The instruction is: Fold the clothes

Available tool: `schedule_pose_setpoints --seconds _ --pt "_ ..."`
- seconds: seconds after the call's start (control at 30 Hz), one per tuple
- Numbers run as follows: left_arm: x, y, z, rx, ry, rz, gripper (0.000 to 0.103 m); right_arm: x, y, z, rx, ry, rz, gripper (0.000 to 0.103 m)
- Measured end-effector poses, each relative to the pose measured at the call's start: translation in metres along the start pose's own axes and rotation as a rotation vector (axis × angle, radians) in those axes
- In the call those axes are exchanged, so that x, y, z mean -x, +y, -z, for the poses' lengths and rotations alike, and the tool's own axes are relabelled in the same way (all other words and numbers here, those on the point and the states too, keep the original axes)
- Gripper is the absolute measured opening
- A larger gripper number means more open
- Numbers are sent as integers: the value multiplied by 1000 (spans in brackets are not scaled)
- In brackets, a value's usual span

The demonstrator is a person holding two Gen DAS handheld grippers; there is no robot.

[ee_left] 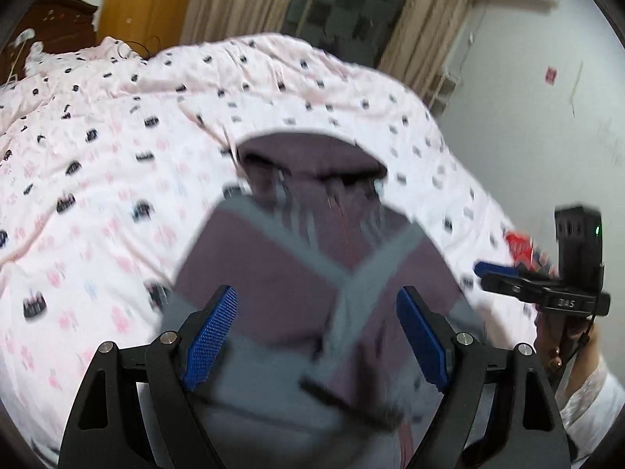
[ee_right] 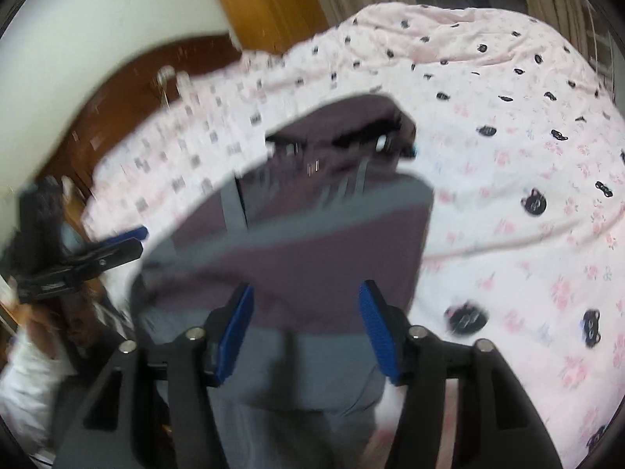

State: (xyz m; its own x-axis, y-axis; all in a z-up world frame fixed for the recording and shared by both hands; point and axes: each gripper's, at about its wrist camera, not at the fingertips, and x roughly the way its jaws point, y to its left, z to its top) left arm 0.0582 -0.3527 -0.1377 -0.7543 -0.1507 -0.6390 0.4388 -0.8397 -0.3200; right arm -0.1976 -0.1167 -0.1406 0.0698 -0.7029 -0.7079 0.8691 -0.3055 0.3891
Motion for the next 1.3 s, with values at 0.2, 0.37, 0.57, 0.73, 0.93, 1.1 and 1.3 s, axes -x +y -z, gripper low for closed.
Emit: schedule_pose_setpoints --seconds 0.2,0.37,0.57,0.73,0.93,1.1,1.3 --pt "-53 54 -71 103 9 -35 81 15 -41 -51 -127 -59 -138 65" --pt "-131 112 -117 223 75 5 81 -21 -82 -114 -251 -31 -201 67" --pt "-202 155 -139 329 186 75 81 -97 -138 -165 -412 66 -282 67" --pt "-234 163 -147 323 228 120 81 -142 -161 -179 -466 127 -314 67" --pt "-247 165 -155 326 228 158 81 -176 -164 -190 -454 169 -331 67" --pt "-258 152 -160 328 237 243 81 -196 -156 -198 -451 181 -347 67" --pt "-273 133 -163 314 254 289 61 -215 -155 -206 -499 180 -383 52"
